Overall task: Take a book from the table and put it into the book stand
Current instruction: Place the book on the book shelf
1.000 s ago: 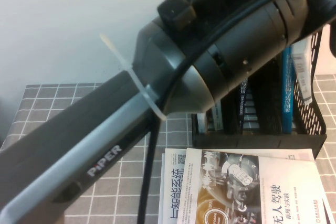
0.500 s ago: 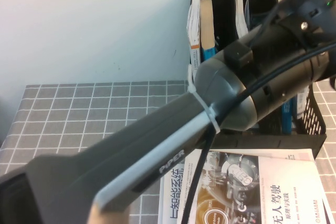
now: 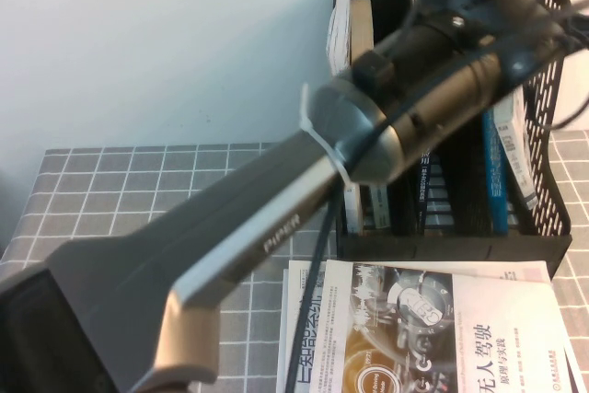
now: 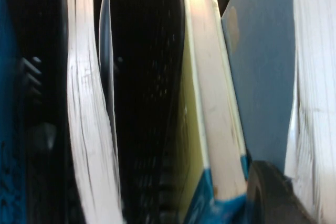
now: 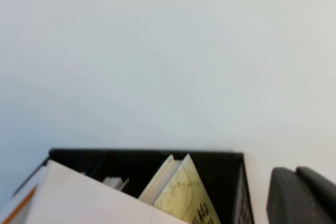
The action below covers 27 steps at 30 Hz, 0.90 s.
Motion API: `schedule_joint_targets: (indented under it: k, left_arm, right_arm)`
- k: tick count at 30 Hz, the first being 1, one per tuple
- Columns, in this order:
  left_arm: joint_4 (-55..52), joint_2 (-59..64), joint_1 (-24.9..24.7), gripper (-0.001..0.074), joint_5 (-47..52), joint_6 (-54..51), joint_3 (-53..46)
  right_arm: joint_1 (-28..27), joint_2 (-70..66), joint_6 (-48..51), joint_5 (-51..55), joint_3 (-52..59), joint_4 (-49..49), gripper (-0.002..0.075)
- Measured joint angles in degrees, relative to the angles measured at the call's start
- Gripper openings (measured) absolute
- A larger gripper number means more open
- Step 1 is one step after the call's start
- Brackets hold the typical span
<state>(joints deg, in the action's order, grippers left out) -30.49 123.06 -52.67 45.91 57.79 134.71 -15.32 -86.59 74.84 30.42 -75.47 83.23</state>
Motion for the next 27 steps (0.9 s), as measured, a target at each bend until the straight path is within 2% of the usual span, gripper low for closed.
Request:
schedule_joint_targets:
  k: [4,9,15,23,27]
  left_arm:
    - [2.0,1.0,1.7,0.0111,-3.0,-0.7,0.1]
    - [5.2,1.4,2.3,0.0111,-3.4,-6.4,0.2]
    - [7.8,2.1,2.6,0.0111,-4.9,-10.3,0.7]
    - [7.8,3.3,2.6,0.0111,-6.2,-13.0,1.4]
    - [7.8,3.6,2.6,0.0122,-6.6,-13.7,1.4]
  right_arm:
    - [-4.4,3.6,-0.8,6.2,-0.1,3.8,-0.0004]
    - [-5.0,5.2,-1.1,12.6,-0.2,1.9,-0.0004]
    - [-5.0,6.8,-5.5,18.3,-0.2,-9.6,-0.0004]
    - [-5.0,7.7,-15.0,29.3,0.3,-30.0,-0.0004]
    - [-4.5,7.8,-17.3,32.5,5.6,-33.0,-0.0004]
